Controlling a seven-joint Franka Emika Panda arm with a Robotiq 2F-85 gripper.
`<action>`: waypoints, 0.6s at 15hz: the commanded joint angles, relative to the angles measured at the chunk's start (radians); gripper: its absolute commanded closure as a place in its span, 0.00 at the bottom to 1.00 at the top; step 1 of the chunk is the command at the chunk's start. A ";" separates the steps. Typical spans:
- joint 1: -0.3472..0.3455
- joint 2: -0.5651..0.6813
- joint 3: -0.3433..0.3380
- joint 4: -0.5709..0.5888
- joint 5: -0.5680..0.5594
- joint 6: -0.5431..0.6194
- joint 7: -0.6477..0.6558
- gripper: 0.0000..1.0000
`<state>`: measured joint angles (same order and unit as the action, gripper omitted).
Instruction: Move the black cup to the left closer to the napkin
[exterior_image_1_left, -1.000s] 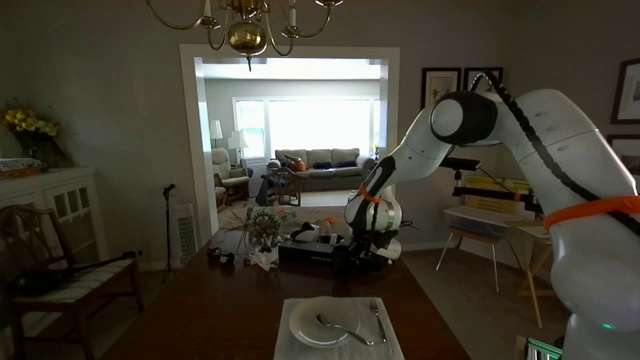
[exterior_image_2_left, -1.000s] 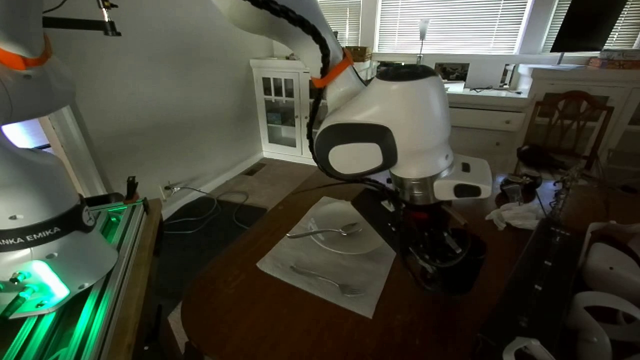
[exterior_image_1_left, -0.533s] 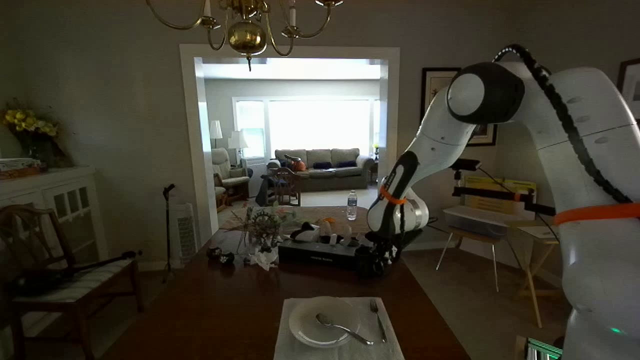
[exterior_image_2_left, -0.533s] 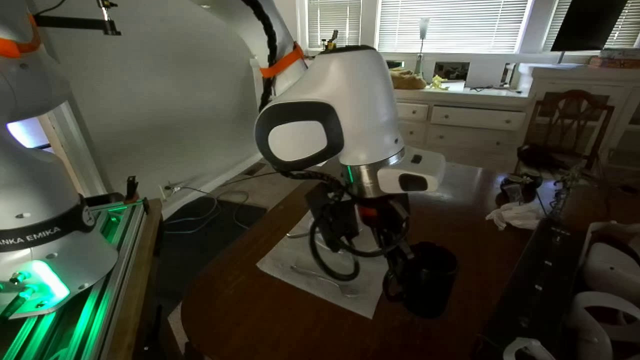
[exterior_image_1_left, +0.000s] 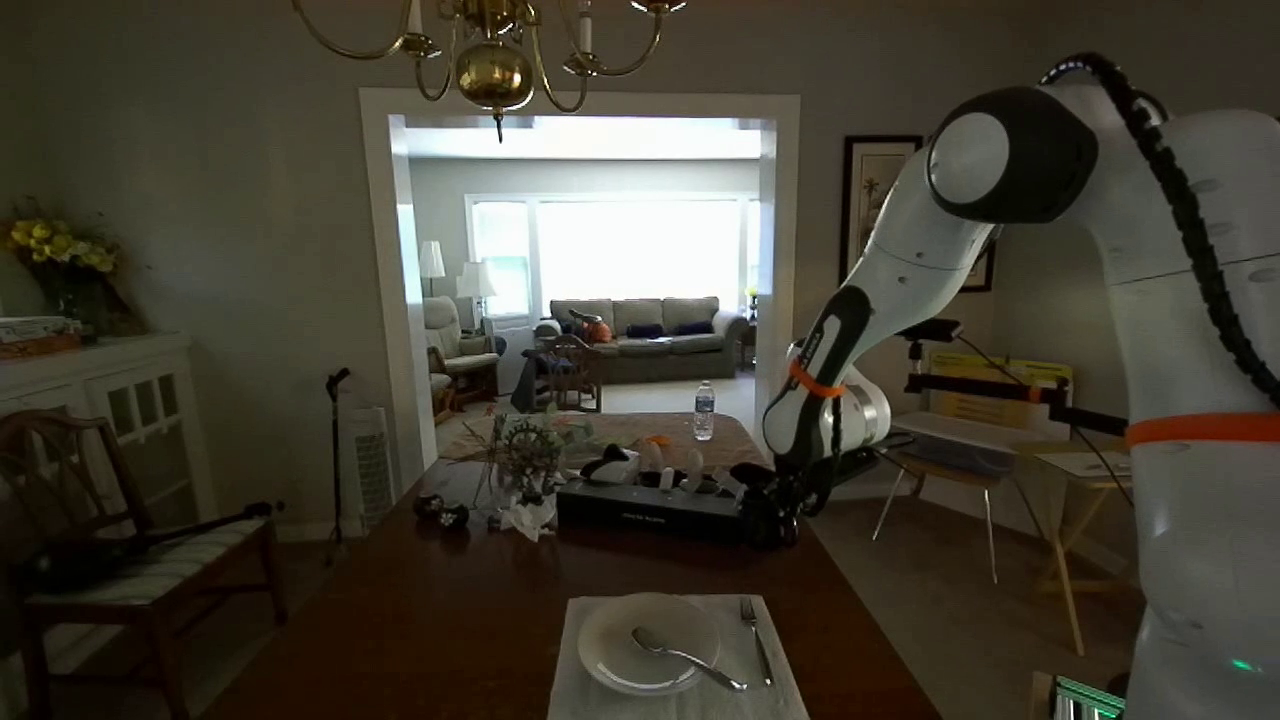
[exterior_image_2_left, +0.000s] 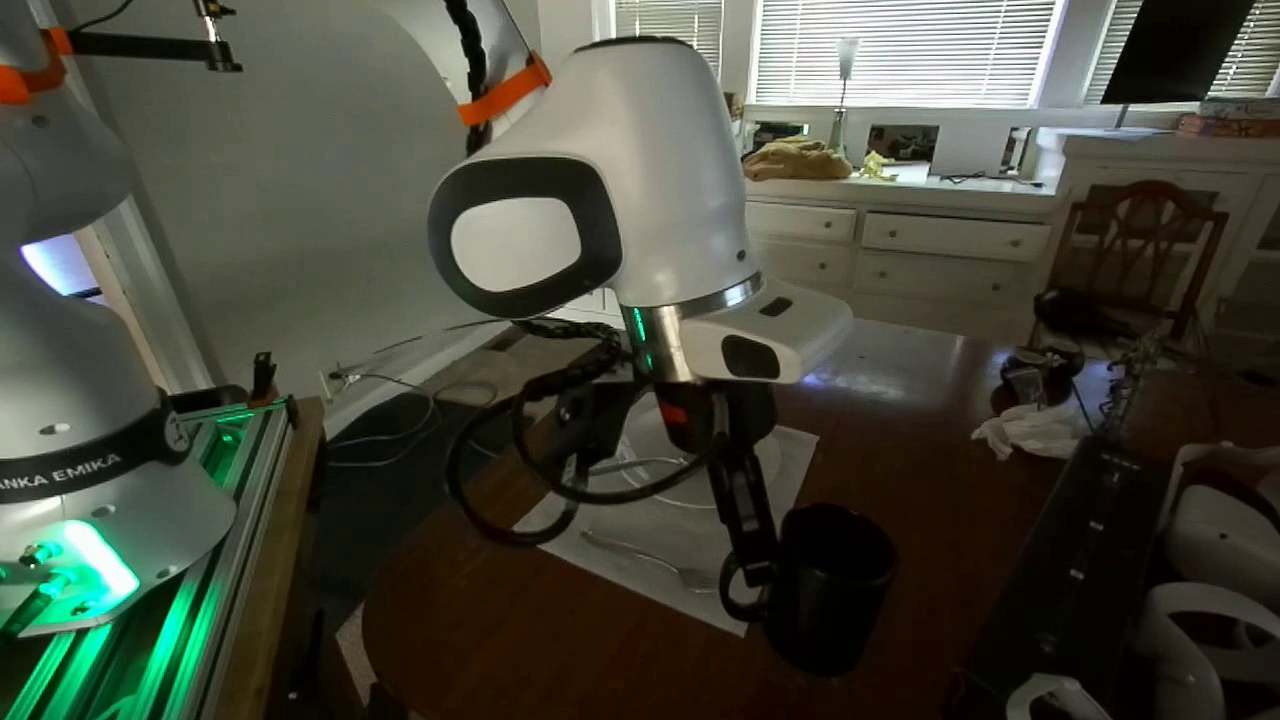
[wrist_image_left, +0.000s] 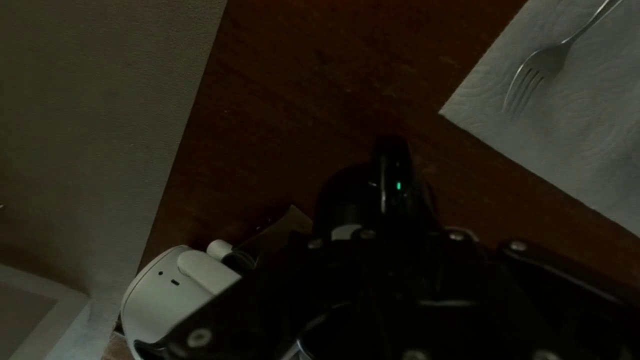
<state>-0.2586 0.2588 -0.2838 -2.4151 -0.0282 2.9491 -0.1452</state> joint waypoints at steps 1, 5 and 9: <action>-0.007 -0.004 0.006 0.000 -0.013 -0.004 0.016 0.80; 0.030 -0.007 -0.020 -0.047 -0.042 0.027 0.064 0.95; 0.088 -0.035 -0.057 -0.147 -0.069 0.089 0.140 0.95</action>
<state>-0.2310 0.2640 -0.2890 -2.4783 -0.0412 2.9740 -0.0952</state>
